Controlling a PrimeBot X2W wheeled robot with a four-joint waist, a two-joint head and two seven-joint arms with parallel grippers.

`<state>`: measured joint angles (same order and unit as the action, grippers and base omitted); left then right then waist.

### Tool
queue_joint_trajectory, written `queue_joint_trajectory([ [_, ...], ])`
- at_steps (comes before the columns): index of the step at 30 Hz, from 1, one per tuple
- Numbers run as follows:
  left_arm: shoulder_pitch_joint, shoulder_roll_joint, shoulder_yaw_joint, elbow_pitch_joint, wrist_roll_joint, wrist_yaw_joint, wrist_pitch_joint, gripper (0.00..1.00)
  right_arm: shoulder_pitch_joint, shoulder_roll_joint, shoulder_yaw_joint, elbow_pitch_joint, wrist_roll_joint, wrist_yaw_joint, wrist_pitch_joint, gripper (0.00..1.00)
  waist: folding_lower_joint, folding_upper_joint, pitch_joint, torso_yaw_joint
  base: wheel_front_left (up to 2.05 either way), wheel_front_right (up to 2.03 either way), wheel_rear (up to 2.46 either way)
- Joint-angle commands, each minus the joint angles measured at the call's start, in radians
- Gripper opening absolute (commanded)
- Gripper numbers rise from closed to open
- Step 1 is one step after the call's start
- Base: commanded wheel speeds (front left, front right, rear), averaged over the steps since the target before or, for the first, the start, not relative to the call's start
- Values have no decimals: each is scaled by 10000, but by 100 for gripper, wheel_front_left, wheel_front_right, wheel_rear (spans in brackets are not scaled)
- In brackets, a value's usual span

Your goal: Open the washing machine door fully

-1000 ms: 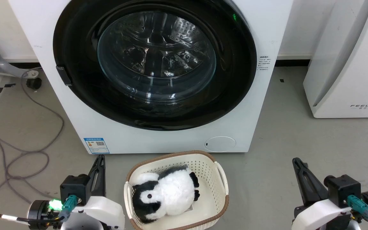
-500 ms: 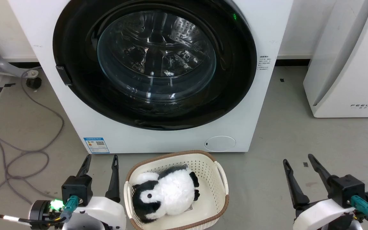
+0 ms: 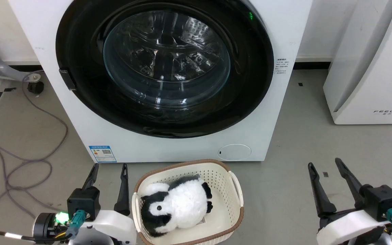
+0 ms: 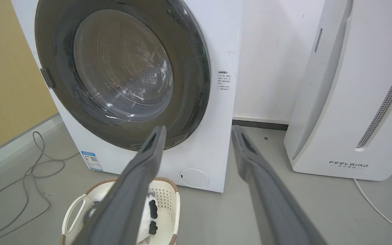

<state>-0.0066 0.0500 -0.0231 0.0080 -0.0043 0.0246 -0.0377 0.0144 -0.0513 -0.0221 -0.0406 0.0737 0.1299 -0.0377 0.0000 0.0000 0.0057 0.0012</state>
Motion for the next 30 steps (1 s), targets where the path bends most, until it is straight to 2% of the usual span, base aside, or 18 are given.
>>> queue_joint_trajectory([
  [1, -112, 2, -42, 19, -96, 55, -102, 100, -5, 2, -35, -106, 124, 1, -106, 100, 0, 0, 5, 2, 0, 0, 0],
  [15, -187, 2, -169, 48, -149, 190, -395, 100, -15, 3, -115, -350, 627, 2, -397, 100, 0, 0, 48, 13, 0, 0, 0],
  [17, -200, 2, -186, 54, -156, 210, -437, 100, -18, 3, -118, -390, 712, 2, -440, 2, 0, 0, 57, 12, 0, 0, 0],
  [22, -234, 2, -228, 64, -173, 259, -542, 100, -17, 4, -199, -344, 1658, 3, -544, 0, 0, 0, 83, 11, 0, 0, 0],
  [30, -275, 2, -303, 84, -197, 330, -709, 100, -149, 4, -232, 424, 5424, 3, -711, 0, 0, 0, 113, 31, 0, 0, 0],
])
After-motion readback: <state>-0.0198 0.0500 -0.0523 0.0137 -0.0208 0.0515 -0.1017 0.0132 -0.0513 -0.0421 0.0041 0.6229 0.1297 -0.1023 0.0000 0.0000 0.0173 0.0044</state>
